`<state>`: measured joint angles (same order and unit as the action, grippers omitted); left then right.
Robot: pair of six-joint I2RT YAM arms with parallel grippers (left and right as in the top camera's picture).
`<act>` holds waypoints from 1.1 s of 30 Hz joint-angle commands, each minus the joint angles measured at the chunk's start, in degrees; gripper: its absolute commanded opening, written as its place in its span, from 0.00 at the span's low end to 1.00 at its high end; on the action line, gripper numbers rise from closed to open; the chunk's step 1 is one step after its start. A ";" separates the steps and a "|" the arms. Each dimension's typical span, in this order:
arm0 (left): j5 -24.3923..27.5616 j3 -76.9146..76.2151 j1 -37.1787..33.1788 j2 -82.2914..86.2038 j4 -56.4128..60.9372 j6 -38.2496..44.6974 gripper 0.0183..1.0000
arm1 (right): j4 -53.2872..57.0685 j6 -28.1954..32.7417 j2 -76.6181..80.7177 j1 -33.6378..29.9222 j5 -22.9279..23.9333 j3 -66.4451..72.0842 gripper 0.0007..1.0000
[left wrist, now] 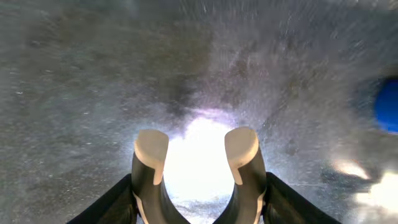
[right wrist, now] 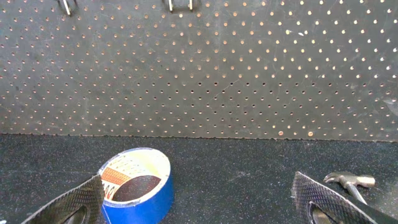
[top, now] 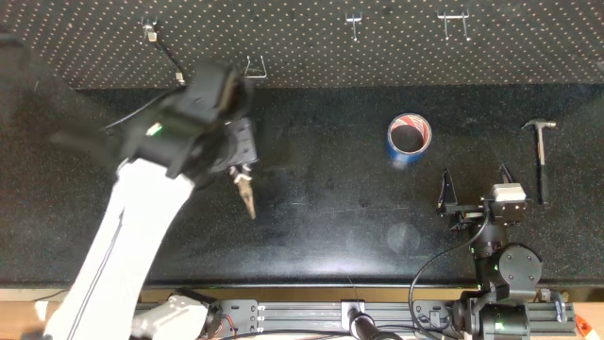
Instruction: Place Tools Onto Pegboard
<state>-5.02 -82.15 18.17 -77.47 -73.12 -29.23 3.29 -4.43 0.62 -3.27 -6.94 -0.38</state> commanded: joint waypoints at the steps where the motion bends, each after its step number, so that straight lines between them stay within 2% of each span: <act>1: -6.43 8.90 -4.79 9.49 5.86 1.49 0.01 | 0.35 -0.90 -0.50 -0.07 0.33 0.15 0.99; 5: -6.86 22.47 -7.34 12.85 26.80 1.79 0.01 | 0.35 -0.87 -0.50 -0.07 0.33 0.15 0.98; 11: -4.17 26.32 -7.28 4.42 61.66 13.18 0.01 | 0.35 -0.90 -0.50 -0.07 0.33 0.15 0.98; 14: -0.44 25.42 -7.28 -1.03 76.26 19.32 0.01 | 0.35 -0.90 -0.50 -0.07 0.33 0.15 0.98; 23: -0.31 16.24 -7.23 -9.33 81.77 22.73 0.01 | 0.35 -0.90 -0.50 -0.07 0.33 0.15 0.98; 33: -0.31 15.47 -7.21 -13.00 84.89 22.71 0.01 | 0.35 -0.87 -0.50 -0.07 0.33 0.15 0.98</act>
<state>-5.91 -64.75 10.92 -89.10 10.83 -7.49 3.31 -4.43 0.62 -3.27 -6.94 -0.38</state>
